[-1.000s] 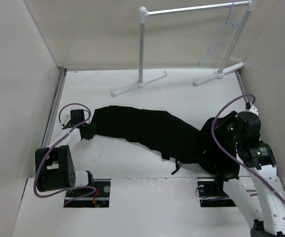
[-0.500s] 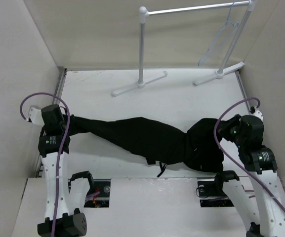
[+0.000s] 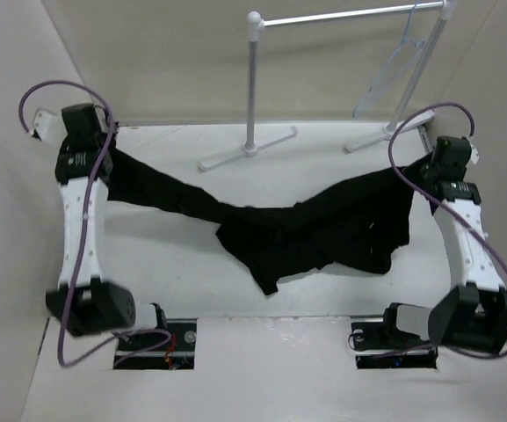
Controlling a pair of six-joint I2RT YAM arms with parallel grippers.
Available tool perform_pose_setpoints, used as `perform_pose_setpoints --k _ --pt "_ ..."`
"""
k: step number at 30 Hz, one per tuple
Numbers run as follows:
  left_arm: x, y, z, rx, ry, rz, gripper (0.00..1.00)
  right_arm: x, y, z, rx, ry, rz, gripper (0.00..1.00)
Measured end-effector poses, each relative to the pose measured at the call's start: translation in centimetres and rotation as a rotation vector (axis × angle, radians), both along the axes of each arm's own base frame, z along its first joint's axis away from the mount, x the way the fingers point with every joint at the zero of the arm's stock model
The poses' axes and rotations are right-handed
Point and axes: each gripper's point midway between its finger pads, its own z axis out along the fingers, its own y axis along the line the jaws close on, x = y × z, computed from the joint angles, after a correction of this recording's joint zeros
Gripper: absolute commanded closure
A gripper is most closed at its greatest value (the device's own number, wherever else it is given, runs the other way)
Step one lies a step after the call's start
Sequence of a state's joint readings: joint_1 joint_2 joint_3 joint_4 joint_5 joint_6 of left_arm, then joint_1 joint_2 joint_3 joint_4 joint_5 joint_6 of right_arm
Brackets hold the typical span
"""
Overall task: Place the trousers on the hanger
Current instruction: Flatten out the trousers at the center of the board.
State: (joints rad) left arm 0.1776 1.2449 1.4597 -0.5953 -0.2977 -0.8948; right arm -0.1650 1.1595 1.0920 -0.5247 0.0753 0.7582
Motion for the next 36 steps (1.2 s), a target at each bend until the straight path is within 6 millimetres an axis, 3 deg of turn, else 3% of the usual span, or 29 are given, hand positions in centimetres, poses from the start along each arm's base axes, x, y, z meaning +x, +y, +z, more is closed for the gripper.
perform_pose_setpoints --k 2,4,7,9,11,13,14,17,18,20,22,24,27,30,34,36 --pt "4.5 0.9 -1.3 0.0 0.024 0.003 0.97 3.1 -1.2 -0.7 0.011 -0.006 -0.025 0.95" --pt "9.0 1.7 -3.8 -0.002 0.056 0.001 0.89 5.8 -2.4 -2.2 0.029 0.0 -0.053 0.84" --pt "14.2 1.6 -8.2 -0.016 0.115 -0.042 0.57 9.3 -3.9 -4.9 0.059 0.031 -0.085 0.46" --pt "16.4 0.7 -11.0 -0.039 0.149 -0.095 0.4 11.0 -4.4 -6.1 0.069 0.041 -0.087 0.31" --pt "16.7 -0.9 -12.9 -0.059 0.185 -0.154 0.38 11.4 -4.3 -6.7 0.075 0.05 -0.08 0.25" --pt "15.4 -3.2 -13.9 -0.063 0.207 -0.216 0.41 10.7 -3.6 -6.4 0.069 0.043 -0.066 0.32" --pt "14.0 -4.7 -14.3 -0.062 0.217 -0.251 0.45 9.8 -2.9 -6.0 0.062 0.033 -0.055 0.44" --pt "7.2 -10.8 -14.9 -0.058 0.249 -0.386 0.54 5.7 0.4 -4.3 0.042 -0.014 -0.011 0.91" --pt "4.6 -13.2 -15.0 -0.057 0.251 -0.447 0.56 4.4 1.7 -3.6 0.037 -0.039 0.012 0.94" --pt "-0.7 -18.6 -15.4 -0.066 0.25 -0.587 0.56 1.8 4.4 -2.6 0.04 -0.083 0.067 0.93" --pt "-5.2 -22.9 -16.7 -0.095 0.273 -0.713 0.56 -0.4 6.5 -2.4 0.047 -0.109 0.121 0.87" --pt "-8.6 -25.2 -19.4 -0.126 0.34 -0.771 0.56 -2.5 7.7 -3.6 0.053 -0.097 0.155 0.78" --pt "-12.3 -26.7 -24.7 -0.149 0.496 -0.787 0.53 -6.0 8.7 -6.4 0.064 -0.029 0.186 0.61" --pt "-13.9 -28.3 -27.8 -0.153 0.592 -0.798 0.49 -9.0 8.9 -8.6 0.071 0.029 0.195 0.53" --pt "-13.3 -30.9 -28.8 -0.186 0.568 -0.822 0.47 -11.2 9.0 -10.0 0.083 0.073 0.203 0.52" --pt "-12.6 -31.7 -29.2 -0.199 0.551 -0.819 0.51 -11.9 9.7 -10.8 0.089 0.096 0.231 0.51"
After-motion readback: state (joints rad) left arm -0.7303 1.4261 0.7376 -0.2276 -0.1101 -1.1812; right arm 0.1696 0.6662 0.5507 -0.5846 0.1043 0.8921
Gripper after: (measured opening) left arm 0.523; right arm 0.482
